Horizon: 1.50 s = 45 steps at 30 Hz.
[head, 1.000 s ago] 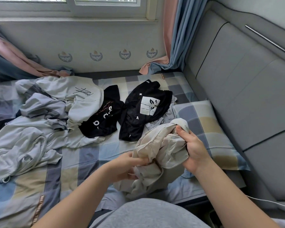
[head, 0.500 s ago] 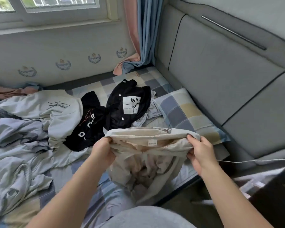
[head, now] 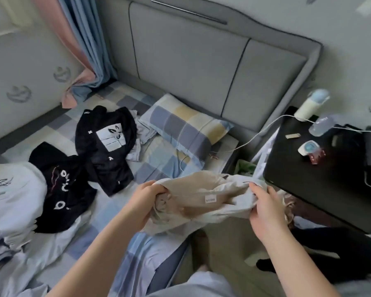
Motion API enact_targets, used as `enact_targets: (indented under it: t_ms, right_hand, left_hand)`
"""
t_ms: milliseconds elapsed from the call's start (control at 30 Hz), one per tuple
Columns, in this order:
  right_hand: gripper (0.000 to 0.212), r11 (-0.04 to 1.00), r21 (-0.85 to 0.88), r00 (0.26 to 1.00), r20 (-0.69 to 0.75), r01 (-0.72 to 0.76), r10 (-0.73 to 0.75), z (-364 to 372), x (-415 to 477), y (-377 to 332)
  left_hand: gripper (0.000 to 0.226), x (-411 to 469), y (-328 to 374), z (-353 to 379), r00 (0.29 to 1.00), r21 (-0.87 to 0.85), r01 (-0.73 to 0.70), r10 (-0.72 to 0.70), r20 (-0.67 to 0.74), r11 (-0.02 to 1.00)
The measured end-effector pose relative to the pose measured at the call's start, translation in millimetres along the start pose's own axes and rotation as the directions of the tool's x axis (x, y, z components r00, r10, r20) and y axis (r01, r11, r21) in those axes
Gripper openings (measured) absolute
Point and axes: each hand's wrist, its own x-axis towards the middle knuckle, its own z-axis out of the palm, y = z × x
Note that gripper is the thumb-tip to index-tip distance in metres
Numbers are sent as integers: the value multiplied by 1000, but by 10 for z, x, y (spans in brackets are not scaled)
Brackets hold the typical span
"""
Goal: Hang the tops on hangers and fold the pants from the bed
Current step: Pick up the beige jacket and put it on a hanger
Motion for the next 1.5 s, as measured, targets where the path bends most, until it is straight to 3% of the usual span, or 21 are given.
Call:
enact_targets:
  t_ms: [100,233,333,533,700,767,867,1000,1200,1500]
  right_hand:
    - [12,999,9,994,-106,43,-42,-485,-295,92]
    - [12,992,35,964,-246,117,-105,-1070,-626,128]
    - [13,984,73,926,-356,161,-125,-1468,-849,156]
    - [7,958,120,793,-592,260,-141,-2494,-1371,120]
    - [7,925,83,643,-742,370,-190,-3520,-1849,27]
    - [8,918,73,610,-767,390,-199,-3953,-2016,3]
    - [15,916,70,589,-784,395,-194,-4586,-2222,-67]
    - [19,896,23,541,-804,443,-247,-5309,-2460,-301]
    - [9,859,-190,409,-817,476,-407,-6308,-2839,-1041]
    - [11,707,-511,45,-795,489,-605,-7427,-3137,-2560]
  left_hand:
    - [46,-195,-88,228,983,71,27,-39,180,997]
    - [21,-415,-195,671,929,173,13,-75,362,985]
    - [17,-521,-316,1110,894,271,-56,-72,442,961]
    - [28,-914,-666,2238,761,445,-208,-141,633,871]
    - [41,-1439,-1000,3319,616,470,-334,-188,765,817]
    - [44,-1708,-1173,3750,561,468,-370,-208,801,803]
    - [44,-2108,-1418,4370,531,465,-390,-219,819,795]
    - [30,-2582,-1658,5211,478,401,-472,-154,865,785]
    - [34,-3329,-1781,6447,348,241,-553,-42,937,797]
    - [33,-4471,-1176,8320,-48,-71,-599,53,997,797]
